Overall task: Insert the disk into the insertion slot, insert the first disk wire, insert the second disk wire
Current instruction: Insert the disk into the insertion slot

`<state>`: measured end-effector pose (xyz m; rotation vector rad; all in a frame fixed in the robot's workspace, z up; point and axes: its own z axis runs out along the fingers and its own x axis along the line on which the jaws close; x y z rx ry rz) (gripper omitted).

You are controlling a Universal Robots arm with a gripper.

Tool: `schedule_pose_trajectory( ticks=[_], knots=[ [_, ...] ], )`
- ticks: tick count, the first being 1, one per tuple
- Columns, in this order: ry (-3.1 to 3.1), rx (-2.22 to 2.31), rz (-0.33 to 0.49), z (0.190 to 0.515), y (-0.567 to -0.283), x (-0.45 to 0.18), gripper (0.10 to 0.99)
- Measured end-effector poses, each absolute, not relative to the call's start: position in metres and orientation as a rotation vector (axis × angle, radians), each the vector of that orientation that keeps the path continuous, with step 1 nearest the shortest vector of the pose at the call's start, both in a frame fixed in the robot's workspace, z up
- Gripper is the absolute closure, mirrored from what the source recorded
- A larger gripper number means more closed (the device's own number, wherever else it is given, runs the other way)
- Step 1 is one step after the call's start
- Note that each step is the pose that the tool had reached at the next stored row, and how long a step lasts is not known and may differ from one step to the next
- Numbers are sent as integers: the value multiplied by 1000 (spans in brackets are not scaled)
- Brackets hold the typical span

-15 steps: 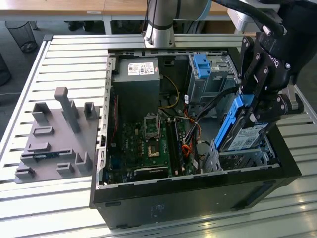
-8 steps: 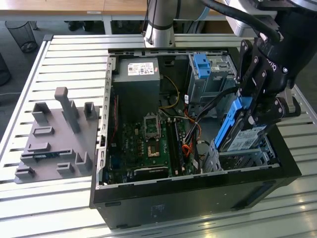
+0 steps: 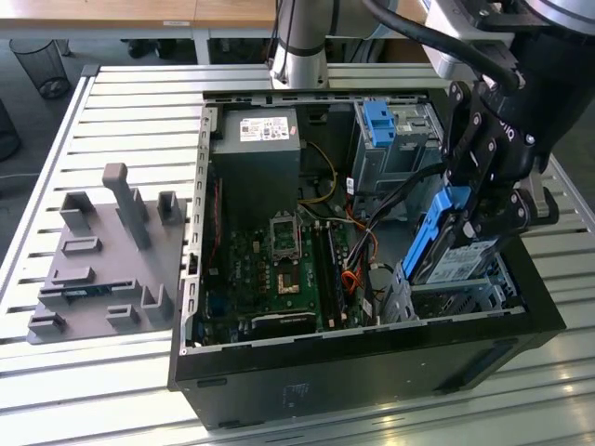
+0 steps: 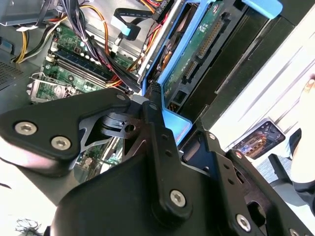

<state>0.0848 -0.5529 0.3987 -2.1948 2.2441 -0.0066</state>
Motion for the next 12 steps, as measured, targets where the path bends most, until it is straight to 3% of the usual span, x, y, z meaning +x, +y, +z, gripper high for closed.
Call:
schedule_pose_trajectory(
  ticks=[12],
  knots=[
    [2244, -2195, -7, 390, -553, 85, 722]
  ],
)
